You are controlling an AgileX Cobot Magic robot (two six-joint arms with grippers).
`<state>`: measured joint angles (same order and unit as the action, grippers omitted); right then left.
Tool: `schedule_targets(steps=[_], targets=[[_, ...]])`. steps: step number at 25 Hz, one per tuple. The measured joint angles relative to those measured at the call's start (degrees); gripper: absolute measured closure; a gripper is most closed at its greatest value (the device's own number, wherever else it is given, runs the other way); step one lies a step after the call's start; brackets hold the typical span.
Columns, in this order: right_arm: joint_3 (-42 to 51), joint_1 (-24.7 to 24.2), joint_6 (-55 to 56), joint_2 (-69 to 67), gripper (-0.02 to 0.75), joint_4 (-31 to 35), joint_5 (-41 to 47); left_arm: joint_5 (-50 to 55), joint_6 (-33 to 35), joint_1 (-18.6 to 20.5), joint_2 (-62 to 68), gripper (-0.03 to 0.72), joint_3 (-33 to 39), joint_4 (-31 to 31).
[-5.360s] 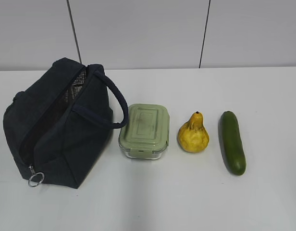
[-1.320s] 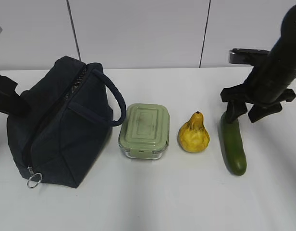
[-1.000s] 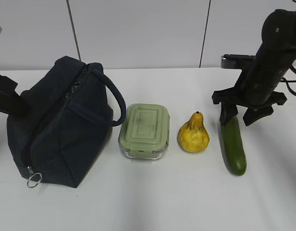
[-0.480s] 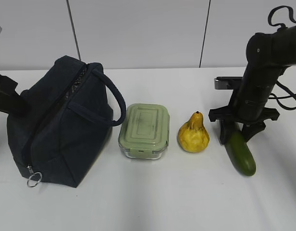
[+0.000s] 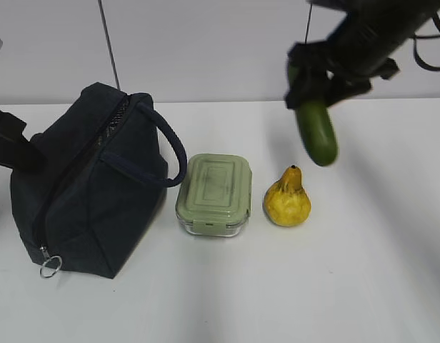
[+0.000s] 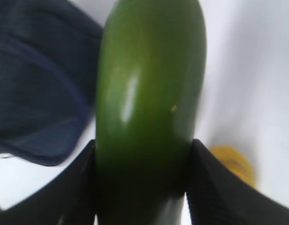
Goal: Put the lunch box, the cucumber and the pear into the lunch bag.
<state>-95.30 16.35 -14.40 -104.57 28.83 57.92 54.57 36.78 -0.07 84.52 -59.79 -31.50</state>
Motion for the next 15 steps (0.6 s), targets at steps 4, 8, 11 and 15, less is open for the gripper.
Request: schedule_targets(steps=[4,8,11,15], targets=[[-3.5,8.9,-11.8,-1.2,0.364,18.0,-6.3,0.0,0.0,0.0,0.0,0.703,0.0,0.0],[-4.2,15.5,-28.3,-5.0,0.364,37.1,-16.2,0.1,0.0,0.0,0.0,0.703,0.0,0.0],[-4.2,18.4,-41.5,-8.5,0.364,49.8,-22.1,0.1,0.0,0.0,0.0,0.703,0.0,0.0],[-4.2,19.1,-55.7,-13.6,0.364,63.0,-25.6,0.1,0.0,0.0,0.0,0.703,0.0,0.0]])
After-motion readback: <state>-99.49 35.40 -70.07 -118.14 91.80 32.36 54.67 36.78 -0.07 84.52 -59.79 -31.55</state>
